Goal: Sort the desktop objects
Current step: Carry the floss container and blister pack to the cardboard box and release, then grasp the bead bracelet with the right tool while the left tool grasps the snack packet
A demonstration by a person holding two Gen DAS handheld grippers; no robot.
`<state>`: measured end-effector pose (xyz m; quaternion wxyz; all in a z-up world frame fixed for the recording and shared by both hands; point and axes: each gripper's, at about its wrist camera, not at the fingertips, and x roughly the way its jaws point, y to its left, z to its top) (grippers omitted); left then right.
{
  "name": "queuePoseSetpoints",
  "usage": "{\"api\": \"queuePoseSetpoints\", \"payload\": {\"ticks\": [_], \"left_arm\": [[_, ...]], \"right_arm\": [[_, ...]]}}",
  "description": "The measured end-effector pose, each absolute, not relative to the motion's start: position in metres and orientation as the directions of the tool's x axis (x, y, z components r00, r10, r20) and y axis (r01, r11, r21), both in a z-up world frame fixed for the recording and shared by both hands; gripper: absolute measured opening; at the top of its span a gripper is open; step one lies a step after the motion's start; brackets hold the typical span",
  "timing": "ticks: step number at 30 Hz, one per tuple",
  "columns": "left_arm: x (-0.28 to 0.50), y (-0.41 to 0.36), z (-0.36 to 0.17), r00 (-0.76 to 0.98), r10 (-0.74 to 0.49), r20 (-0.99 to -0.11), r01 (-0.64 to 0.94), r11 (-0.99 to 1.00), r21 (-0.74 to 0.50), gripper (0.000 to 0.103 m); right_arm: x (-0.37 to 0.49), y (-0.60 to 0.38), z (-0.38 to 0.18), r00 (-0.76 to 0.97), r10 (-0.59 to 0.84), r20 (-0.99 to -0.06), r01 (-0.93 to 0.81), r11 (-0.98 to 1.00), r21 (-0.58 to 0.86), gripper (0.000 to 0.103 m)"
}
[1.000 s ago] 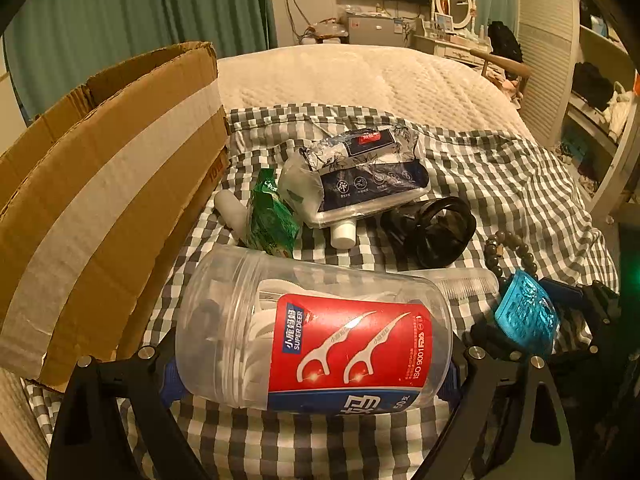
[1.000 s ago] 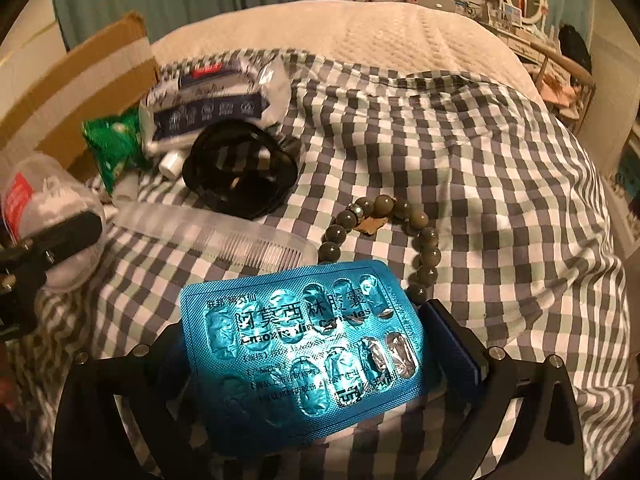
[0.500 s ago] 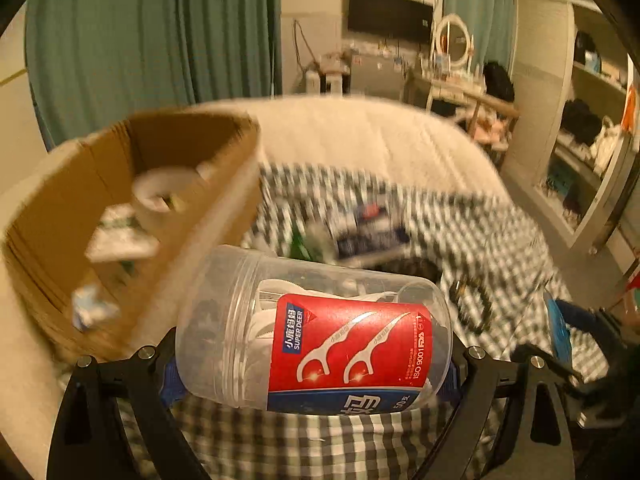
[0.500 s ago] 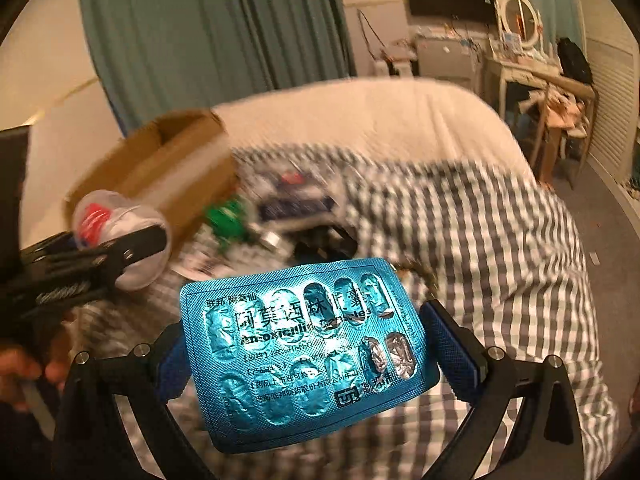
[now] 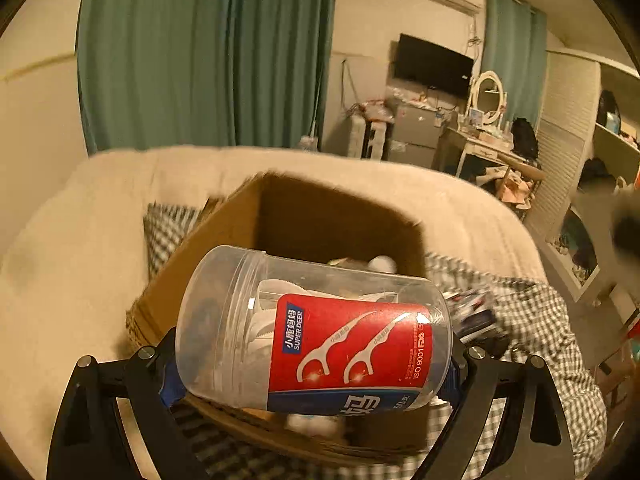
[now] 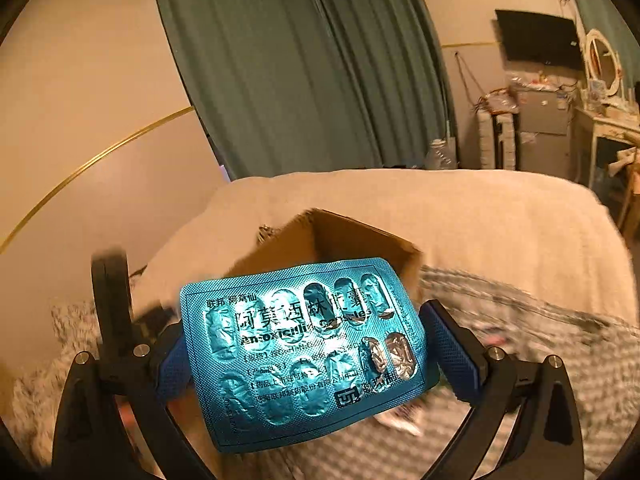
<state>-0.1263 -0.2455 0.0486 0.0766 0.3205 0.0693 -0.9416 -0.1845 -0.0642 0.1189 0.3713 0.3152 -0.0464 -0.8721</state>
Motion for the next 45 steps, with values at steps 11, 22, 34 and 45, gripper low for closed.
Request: {"api": "queuePoseSetpoints", "payload": {"ticks": [11,22,34,45], "left_arm": [[-0.130,-0.276,0.033,-0.794,-0.014,-0.608,0.186,-0.957,-0.221,0.103],[-0.101,-0.257,0.056,-0.862,0.076,-0.502,0.112,-0.936,-0.334,0.103],[-0.133,-0.274,0.020,-0.805,-0.001,-0.593,0.261,-0.899,-0.352,0.103],[-0.106,-0.234,0.039,-0.828,0.015,-0.561,0.165,-0.949,-0.268,0.103]], "right_arm": [[-0.262,-0.130,0.074,-0.523,-0.597,-0.609,0.426,-0.802,0.420,0.103],[-0.247,-0.130,0.084,-0.419,-0.583,-0.696,0.399,-0.807,0.436,0.103],[-0.237,-0.122,0.045,-0.301,-0.700,-0.648,0.335,-0.714,0.615,0.103],[-0.197,-0.037,0.085,-0.523,-0.587,-0.618,0.385,-0.810,0.443,0.103]]}}
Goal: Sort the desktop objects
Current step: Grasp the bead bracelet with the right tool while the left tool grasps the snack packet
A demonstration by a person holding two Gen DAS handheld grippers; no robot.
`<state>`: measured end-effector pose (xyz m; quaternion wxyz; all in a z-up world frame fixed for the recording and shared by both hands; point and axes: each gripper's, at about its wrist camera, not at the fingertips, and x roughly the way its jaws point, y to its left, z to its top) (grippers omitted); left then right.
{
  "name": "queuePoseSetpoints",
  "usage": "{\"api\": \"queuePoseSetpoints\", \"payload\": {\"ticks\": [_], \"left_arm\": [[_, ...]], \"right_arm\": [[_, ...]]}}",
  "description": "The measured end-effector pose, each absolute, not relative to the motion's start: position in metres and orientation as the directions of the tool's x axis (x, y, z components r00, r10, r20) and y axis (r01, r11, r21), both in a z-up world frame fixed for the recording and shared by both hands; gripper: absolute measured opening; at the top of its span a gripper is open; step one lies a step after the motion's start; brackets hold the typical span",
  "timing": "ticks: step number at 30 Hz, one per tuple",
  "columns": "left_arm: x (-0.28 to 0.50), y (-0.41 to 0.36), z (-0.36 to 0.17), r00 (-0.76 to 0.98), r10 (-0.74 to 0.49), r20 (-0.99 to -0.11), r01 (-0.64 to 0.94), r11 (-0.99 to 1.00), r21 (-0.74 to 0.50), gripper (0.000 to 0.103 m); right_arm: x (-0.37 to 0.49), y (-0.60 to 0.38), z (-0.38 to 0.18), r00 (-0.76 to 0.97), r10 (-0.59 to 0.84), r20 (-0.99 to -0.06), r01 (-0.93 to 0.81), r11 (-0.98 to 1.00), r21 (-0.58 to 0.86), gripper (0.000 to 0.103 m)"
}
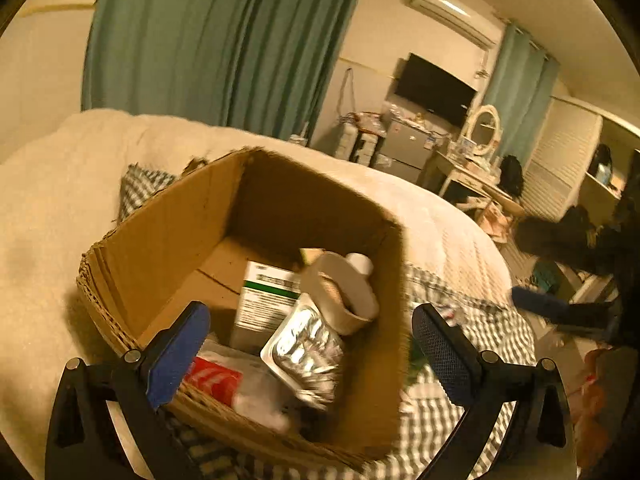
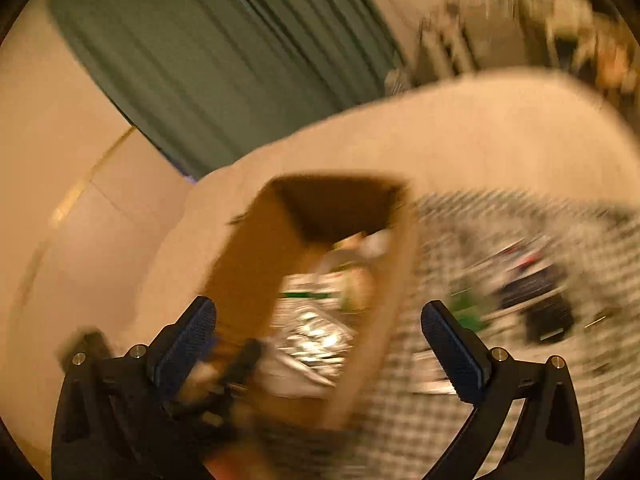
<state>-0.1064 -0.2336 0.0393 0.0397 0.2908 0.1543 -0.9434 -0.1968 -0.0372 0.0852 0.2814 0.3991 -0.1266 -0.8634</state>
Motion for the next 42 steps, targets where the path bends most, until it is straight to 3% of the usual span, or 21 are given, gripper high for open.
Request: {"api": "queuePoseSetpoints", "payload": {"ticks": [5,9,13,19,23,26,37,41,42], "left_arm": [[-0.083,-0.172,0.052,-0.852,0.055,-0.520,0.086,-0.966,-0.243,0.103],[-0.075,-0.120,0.031,-0.845,0.021,-0.534,0.102,-0.974,-0.201,0.103],[-0.075,-0.069,-0.010,-0.790,-0.001,-0.614,0.066,-0.994,-0.084,0.103],[-0.094,-0.043,-0.050,-0.771,-0.094,-0.630,0.078,-0.996,0.053,0.103],[-0.111,-0.051,-0.076,-0.741,-0.126,-0.659,0.120,-0.991,0.054,0.103],[-0.127,-0.055,-0.092,-0.720,-0.166,-0.674,0.153,-0.985,0.078,0.103],[-0.169,-0.056,-0.126,-0.667,-0.224,-0.710,0.131,-0.974,0.184,0.103],[-0.180,-0.063,-0.133,-0.639,-0.182,-0.748,0.122,-0.983,0.136,0.102],[-0.181,-0.067,-0.133,-0.635,-0.153,-0.757,0.112,-0.988,0.106,0.095]], "right_arm": [[-0.144,0.048,0.086,-0.756,-0.310,-0.576,0.338,-0.939,0.062,0.103],[-0.117,0.109,0.051,-0.822,-0.130,-0.554,0.208,-0.975,-0.080,0.103],[-0.115,0.151,-0.006,-0.796,-0.071,-0.601,0.128,-0.990,-0.051,0.103],[-0.156,0.168,-0.044,-0.744,-0.146,-0.652,0.168,-0.985,0.029,0.103],[-0.183,0.164,-0.073,-0.725,-0.169,-0.668,0.207,-0.978,0.023,0.099],[-0.205,0.172,-0.105,-0.670,-0.165,-0.723,0.184,-0.981,0.052,0.085],[-0.248,0.169,-0.137,-0.619,-0.146,-0.772,0.178,-0.983,0.044,0.084],[-0.247,0.162,-0.139,-0.615,-0.133,-0.777,0.194,-0.981,0.014,0.084],[-0.248,0.162,-0.140,-0.612,-0.128,-0.781,0.194,-0.981,0.009,0.084]]}}
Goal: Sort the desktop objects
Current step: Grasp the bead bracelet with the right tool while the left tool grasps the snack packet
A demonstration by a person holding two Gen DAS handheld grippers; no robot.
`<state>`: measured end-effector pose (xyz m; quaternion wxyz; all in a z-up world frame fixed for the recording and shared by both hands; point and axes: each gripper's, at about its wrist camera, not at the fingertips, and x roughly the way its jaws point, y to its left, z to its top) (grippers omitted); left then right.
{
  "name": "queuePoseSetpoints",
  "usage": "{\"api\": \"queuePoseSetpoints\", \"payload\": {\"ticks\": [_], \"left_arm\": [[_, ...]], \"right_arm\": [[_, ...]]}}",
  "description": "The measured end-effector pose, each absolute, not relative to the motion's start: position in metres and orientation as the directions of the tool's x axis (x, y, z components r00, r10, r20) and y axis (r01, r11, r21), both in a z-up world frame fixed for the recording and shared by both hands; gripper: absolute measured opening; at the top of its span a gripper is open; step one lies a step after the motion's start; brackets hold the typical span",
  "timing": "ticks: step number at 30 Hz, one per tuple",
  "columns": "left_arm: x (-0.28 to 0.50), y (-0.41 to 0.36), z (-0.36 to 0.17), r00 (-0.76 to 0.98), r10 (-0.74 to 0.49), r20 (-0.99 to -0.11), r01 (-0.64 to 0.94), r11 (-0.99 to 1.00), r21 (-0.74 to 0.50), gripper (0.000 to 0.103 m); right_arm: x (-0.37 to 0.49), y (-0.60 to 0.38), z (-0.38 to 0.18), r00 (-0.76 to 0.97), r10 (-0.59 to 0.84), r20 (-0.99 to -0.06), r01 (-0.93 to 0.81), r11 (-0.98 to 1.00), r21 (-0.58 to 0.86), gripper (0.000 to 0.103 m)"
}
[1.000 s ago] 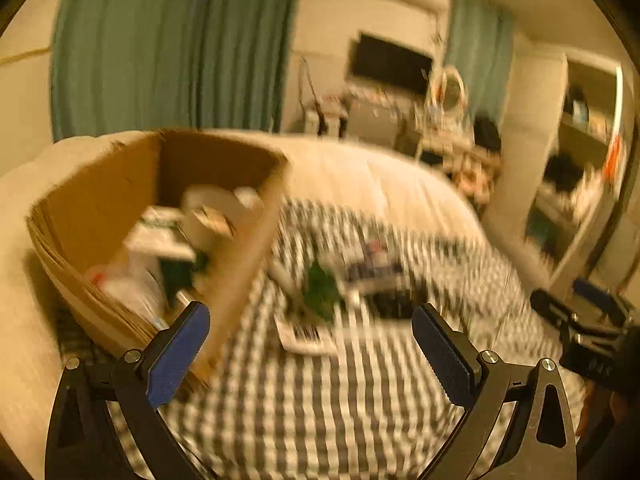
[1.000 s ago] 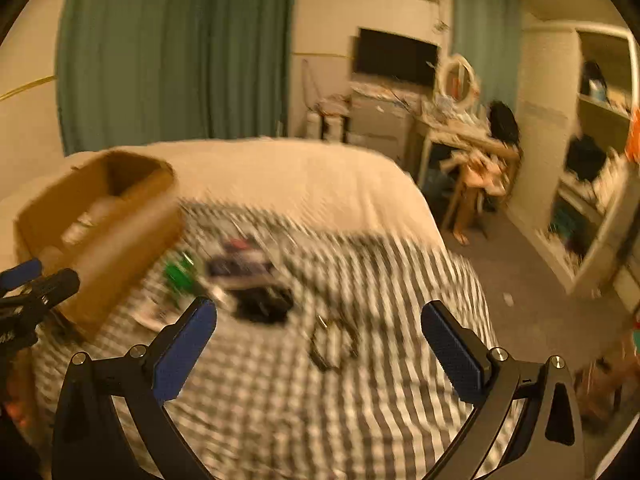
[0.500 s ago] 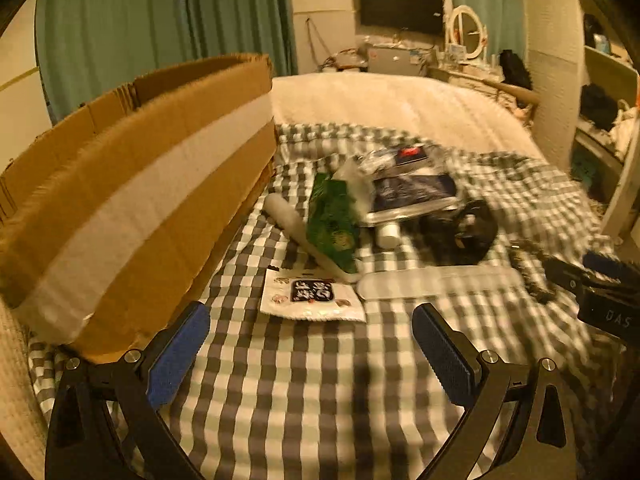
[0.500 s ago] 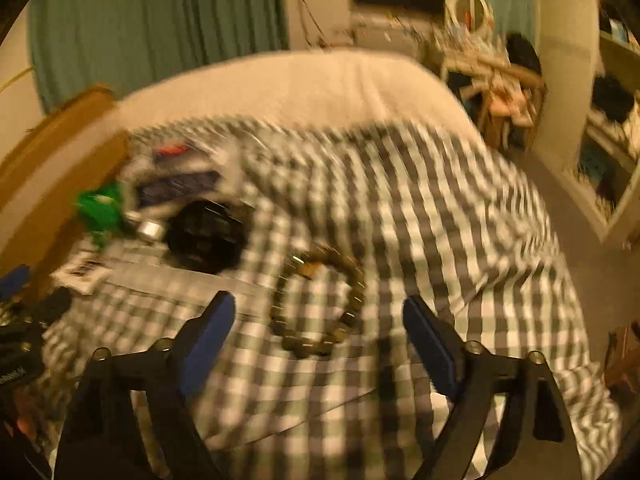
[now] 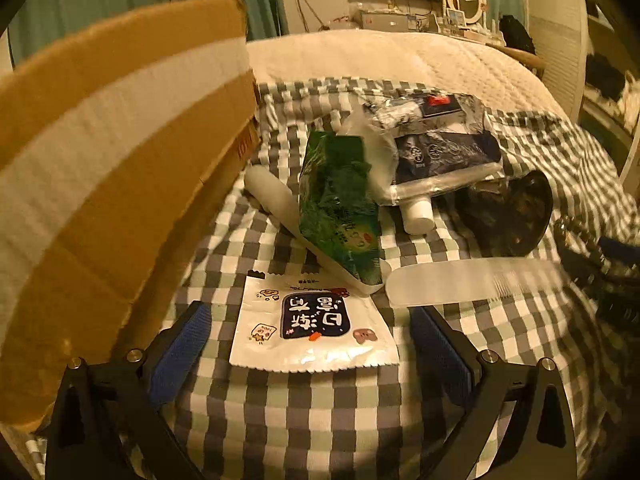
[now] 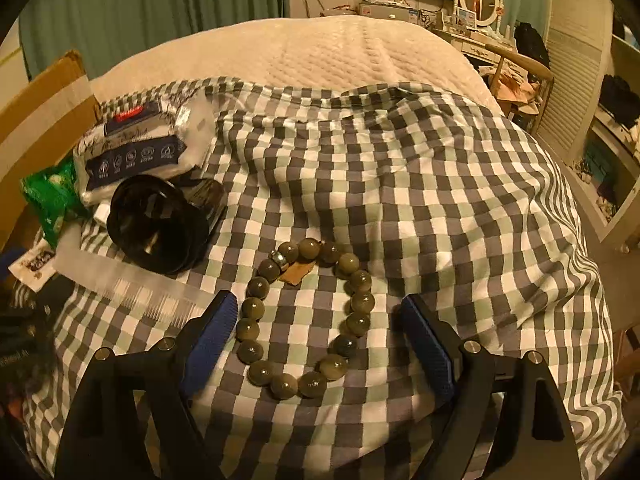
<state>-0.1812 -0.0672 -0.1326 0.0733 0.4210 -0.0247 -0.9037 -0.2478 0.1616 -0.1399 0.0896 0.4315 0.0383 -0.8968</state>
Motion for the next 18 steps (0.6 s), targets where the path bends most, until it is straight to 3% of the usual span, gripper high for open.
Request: {"api": "queuePoseSetpoints", "payload": {"ticks": [2,4,6,7,9,10,11,13,18], "left_arm": [[-0.182,-0.072,-0.132,-0.627,-0.115,-0.770,0.096,-0.993,0.071,0.084],[-0.182,-0.078,-0.130,-0.621,-0.103,-0.777,0.094,-0.994,0.056,0.059],[-0.182,-0.082,-0.128,-0.615,-0.070,-0.785,0.075,-0.997,0.030,0.050],[-0.180,-0.083,-0.127,-0.613,-0.061,-0.788,0.064,-0.998,0.027,0.047],[-0.179,-0.079,-0.124,-0.613,-0.065,-0.787,0.054,-0.998,0.041,0.045],[-0.176,-0.078,-0.123,-0.613,-0.067,-0.787,0.049,-0.998,0.047,0.037],[-0.174,-0.077,-0.122,-0.612,-0.062,-0.789,0.044,-0.998,0.045,0.036],[-0.171,-0.077,-0.119,-0.607,-0.049,-0.794,0.041,-0.999,0.030,0.036],[-0.159,-0.078,-0.110,-0.597,0.004,-0.802,0.047,-0.998,-0.040,0.036]], "right_arm": [[-0.249,0.162,-0.142,-0.607,-0.126,-0.784,0.192,-0.981,0.009,0.082],[-0.249,0.163,-0.142,-0.602,-0.111,-0.791,0.179,-0.984,0.002,0.055],[-0.249,0.165,-0.142,-0.600,-0.118,-0.792,0.180,-0.984,0.011,0.045],[-0.248,0.165,-0.141,-0.598,-0.126,-0.792,0.184,-0.983,0.018,0.034],[-0.246,0.168,-0.138,-0.602,-0.129,-0.788,0.182,-0.983,0.021,0.025],[-0.243,0.169,-0.137,-0.604,-0.134,-0.785,0.181,-0.983,0.028,0.024],[-0.242,0.171,-0.135,-0.604,-0.142,-0.784,0.181,-0.983,0.039,0.023],[-0.237,0.176,-0.130,-0.610,-0.150,-0.778,0.179,-0.983,0.049,0.011],[-0.222,0.188,-0.111,-0.630,-0.160,-0.760,0.173,-0.983,0.063,0.011]]}}
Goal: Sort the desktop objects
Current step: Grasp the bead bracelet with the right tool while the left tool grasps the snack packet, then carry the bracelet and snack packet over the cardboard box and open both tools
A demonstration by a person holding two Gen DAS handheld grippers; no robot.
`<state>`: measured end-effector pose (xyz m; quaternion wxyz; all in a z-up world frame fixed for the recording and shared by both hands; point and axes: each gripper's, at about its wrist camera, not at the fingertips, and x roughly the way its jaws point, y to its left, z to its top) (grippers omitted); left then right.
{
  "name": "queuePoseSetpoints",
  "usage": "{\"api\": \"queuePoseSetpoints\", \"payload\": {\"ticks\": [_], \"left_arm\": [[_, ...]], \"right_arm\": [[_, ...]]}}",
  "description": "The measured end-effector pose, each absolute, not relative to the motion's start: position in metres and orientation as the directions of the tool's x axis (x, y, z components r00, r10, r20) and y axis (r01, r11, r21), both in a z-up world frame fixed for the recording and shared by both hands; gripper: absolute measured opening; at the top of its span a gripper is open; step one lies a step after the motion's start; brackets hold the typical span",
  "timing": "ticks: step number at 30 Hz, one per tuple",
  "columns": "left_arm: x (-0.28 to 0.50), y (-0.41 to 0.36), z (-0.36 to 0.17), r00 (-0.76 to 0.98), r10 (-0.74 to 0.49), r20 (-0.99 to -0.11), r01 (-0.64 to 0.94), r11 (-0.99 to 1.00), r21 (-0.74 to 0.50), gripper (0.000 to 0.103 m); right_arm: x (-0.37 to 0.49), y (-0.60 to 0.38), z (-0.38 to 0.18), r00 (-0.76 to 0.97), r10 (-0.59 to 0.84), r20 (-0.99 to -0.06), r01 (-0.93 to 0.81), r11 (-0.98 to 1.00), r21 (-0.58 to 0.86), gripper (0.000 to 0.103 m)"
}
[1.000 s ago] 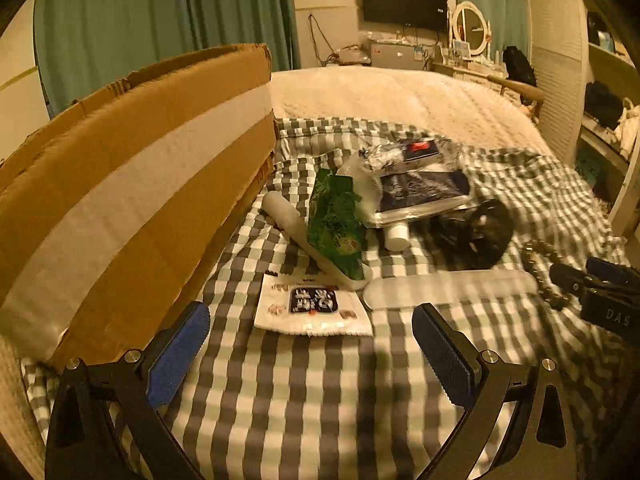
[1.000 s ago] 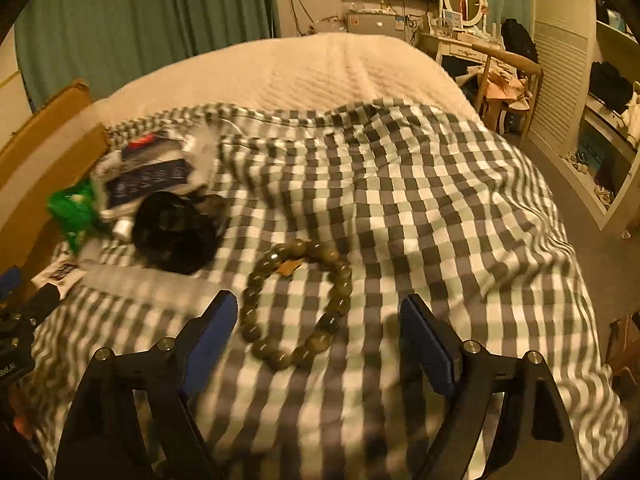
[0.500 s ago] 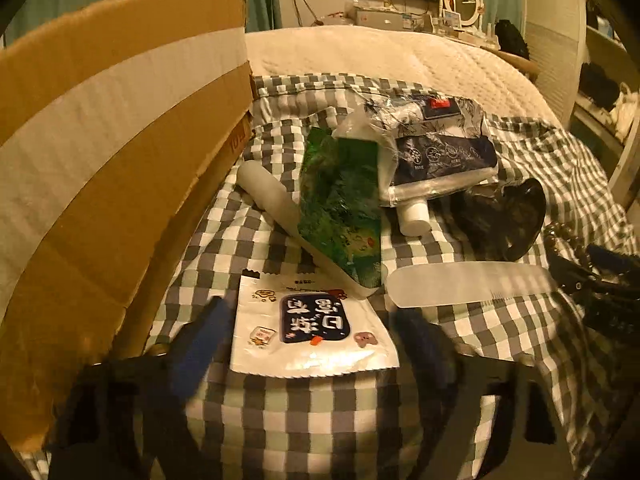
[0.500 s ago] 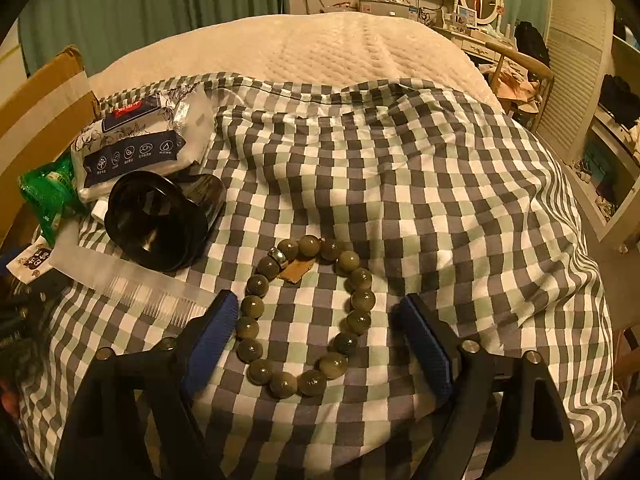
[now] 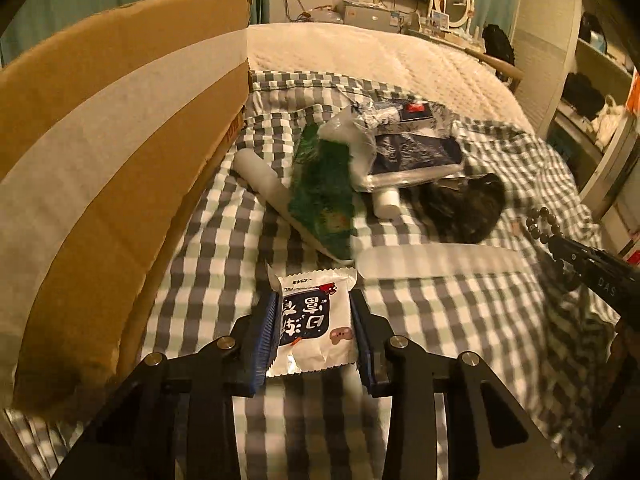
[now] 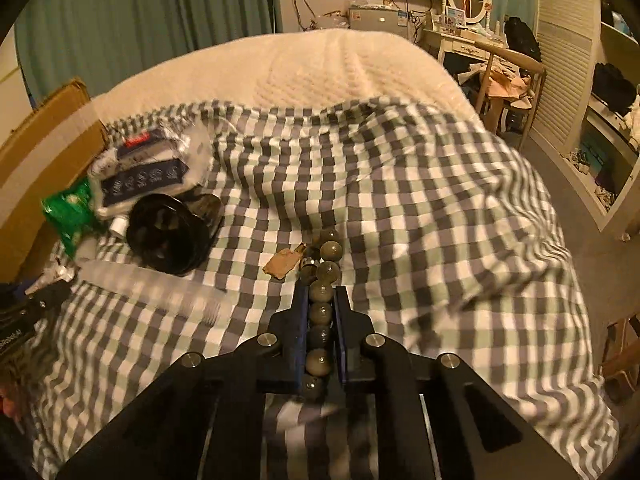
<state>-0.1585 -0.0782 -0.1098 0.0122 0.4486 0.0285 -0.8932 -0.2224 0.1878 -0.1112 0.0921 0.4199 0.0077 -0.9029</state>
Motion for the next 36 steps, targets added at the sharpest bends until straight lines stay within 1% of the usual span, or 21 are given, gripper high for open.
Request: {"api": "queuePoseSetpoints", "payload": {"ticks": [3,8,11,16,18,20,22,23,26,28,30,34,36], "left_arm": [[-0.145,-0.073,-0.102,-0.602,0.024,-0.798,0.033,-0.998,-0.055,0.036],[-0.118,-0.062,-0.076,-0.634,0.069,-0.770,0.012,-0.995,-0.098,0.036],[-0.100,-0.054,-0.058,-0.659,0.084,-0.748,-0.004,-0.994,-0.108,0.036],[-0.077,-0.056,-0.028,-0.707,0.114,-0.698,-0.029,-0.991,-0.132,0.036],[-0.073,-0.059,-0.013,-0.724,0.138,-0.676,-0.041,-0.987,-0.158,0.036],[-0.072,-0.067,0.005,-0.748,0.135,-0.650,-0.030,-0.985,-0.171,0.036],[-0.073,-0.079,0.027,-0.780,0.150,-0.608,-0.026,-0.978,-0.207,0.036],[-0.073,-0.086,0.040,-0.799,0.148,-0.583,-0.025,-0.977,-0.213,0.036],[-0.076,-0.106,0.069,-0.836,0.104,-0.539,-0.024,-0.988,-0.155,0.036],[-0.080,-0.125,0.084,-0.857,0.077,-0.510,-0.016,-0.992,-0.123,0.036],[-0.085,-0.146,0.093,-0.868,0.058,-0.494,0.002,-0.993,-0.119,0.036],[-0.099,-0.196,0.089,-0.874,0.011,-0.486,0.073,-0.985,-0.153,0.036],[-0.107,-0.219,0.077,-0.866,-0.032,-0.499,0.118,-0.983,-0.142,0.036]], "right_arm": [[-0.204,0.195,-0.096,-0.644,-0.174,-0.745,0.171,-0.982,0.082,0.011],[-0.165,0.201,-0.058,-0.684,-0.185,-0.706,0.197,-0.978,0.065,0.011],[-0.132,0.203,-0.041,-0.695,-0.219,-0.685,0.205,-0.973,0.103,0.011],[-0.090,0.190,-0.025,-0.678,-0.221,-0.701,0.247,-0.967,0.065,0.011],[-0.077,0.187,-0.013,-0.682,-0.236,-0.693,0.256,-0.964,0.076,0.011],[-0.067,0.176,0.002,-0.683,-0.257,-0.684,0.277,-0.957,0.083,0.011],[-0.062,0.157,0.021,-0.698,-0.262,-0.667,0.312,-0.949,0.046,0.011],[-0.061,0.149,0.030,-0.703,-0.260,-0.662,0.327,-0.945,0.023,0.011],[-0.065,0.123,0.055,-0.710,-0.307,-0.633,0.380,-0.925,0.022,0.011],[-0.072,0.107,0.068,-0.706,-0.334,-0.625,0.400,-0.916,0.037,0.011],[-0.081,0.088,0.082,-0.689,-0.385,-0.614,0.438,-0.896,0.070,0.011],[-0.103,0.034,0.113,-0.665,-0.476,-0.575,0.533,-0.842,0.081,0.011],[-0.117,0.003,0.124,-0.640,-0.527,-0.559,0.581,-0.808,0.096,0.011]]}}
